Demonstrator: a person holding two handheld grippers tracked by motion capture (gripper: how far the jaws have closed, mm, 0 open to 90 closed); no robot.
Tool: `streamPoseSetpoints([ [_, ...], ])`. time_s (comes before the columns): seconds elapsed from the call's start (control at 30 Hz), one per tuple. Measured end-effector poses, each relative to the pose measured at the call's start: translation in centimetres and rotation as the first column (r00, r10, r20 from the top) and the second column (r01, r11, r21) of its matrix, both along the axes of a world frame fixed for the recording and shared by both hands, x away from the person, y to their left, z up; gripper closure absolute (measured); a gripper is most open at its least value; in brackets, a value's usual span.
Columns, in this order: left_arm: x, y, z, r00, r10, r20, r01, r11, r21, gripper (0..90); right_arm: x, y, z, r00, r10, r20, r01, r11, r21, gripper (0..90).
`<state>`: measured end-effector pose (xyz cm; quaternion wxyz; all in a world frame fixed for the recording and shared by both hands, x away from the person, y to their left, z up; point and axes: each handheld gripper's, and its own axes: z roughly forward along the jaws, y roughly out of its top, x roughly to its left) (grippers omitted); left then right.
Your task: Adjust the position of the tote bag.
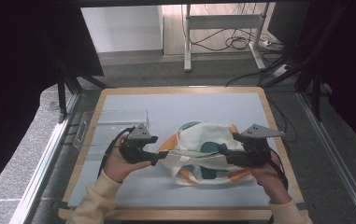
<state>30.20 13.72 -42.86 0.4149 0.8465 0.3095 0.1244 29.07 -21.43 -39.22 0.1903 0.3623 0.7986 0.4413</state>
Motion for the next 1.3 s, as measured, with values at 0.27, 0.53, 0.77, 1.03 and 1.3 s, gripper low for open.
streamPoseSetpoints([
  [0.27,0.2,-0.1,0.3,0.9997,-0.021,0.011,0.021,0.9996,-0.018,31.6,-1.3,0.1,0.2,0.9968,0.076,-0.022,-0.076,0.9971,0.006,30.0],
  [0.53,0.5,-0.3,0.0,0.9994,-0.035,-0.002,0.035,0.9993,-0.010,31.0,-1.5,1.5,-0.9,0.9920,0.119,-0.043,-0.120,0.9924,-0.026,30.5],
  [0.77,0.6,-0.3,0.0,0.9993,-0.037,-0.004,0.037,0.9992,-0.010,30.9,-1.4,2.3,-1.8,0.9840,0.167,-0.062,-0.169,0.9849,-0.037,33.8],
  [1.03,0.7,-0.5,-0.3,0.9990,-0.044,-0.010,0.044,0.9991,-0.001,30.9,-1.4,3.2,-2.8,0.9767,0.196,-0.086,-0.202,0.9776,-0.060,34.6],
  [1.3,0.7,-0.7,-0.4,0.9985,-0.054,-0.012,0.054,0.9985,0.002,30.8,-0.9,4.4,-3.7,0.9748,0.199,-0.100,-0.209,0.9732,-0.096,34.8],
])
